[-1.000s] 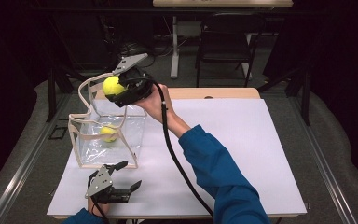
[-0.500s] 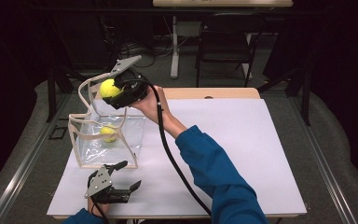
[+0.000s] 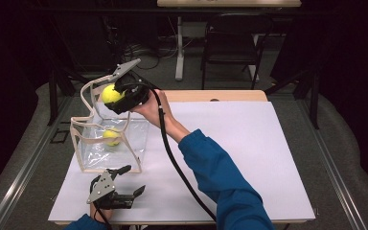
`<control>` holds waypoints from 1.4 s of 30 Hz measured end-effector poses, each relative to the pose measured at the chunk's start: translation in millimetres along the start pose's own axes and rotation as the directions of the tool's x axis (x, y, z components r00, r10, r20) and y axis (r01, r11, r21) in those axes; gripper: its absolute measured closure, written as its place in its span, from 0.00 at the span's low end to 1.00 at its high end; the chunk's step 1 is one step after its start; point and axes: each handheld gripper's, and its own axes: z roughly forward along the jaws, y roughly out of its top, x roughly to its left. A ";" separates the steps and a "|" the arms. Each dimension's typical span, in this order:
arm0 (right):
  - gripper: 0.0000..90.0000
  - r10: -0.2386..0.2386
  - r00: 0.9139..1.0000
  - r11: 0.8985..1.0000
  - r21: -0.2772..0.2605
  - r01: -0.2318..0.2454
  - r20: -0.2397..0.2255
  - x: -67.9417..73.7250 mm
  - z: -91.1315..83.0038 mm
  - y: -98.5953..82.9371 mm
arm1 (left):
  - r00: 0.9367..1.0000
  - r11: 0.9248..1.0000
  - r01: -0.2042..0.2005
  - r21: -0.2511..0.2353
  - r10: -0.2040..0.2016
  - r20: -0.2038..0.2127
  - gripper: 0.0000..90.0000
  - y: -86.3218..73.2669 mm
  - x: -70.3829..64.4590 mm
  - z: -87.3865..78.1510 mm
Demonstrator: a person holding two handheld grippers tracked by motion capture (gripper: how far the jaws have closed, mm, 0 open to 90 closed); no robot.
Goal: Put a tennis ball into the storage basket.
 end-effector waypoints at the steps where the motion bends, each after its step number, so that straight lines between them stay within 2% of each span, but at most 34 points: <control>1: 0.29 0.002 1.000 1.000 0.005 -0.002 -0.002 -0.1 1.0 -0.1 | 1.000 1.000 0.000 0.001 0.000 0.000 0.18 -0.1 0.3 0.0; 14: 0.29 0.006 1.000 0.999 0.051 -0.005 -0.007 -0.1 11.0 -1.1 | 1.000 1.000 0.000 -0.001 0.000 0.005 0.18 0.0 -0.1 -0.2; 42: 0.29 0.010 1.000 0.993 0.115 -0.008 -0.017 4.0 26.6 -3.7 | 1.000 1.000 0.000 -0.001 0.000 0.000 0.18 0.0 -0.4 -0.3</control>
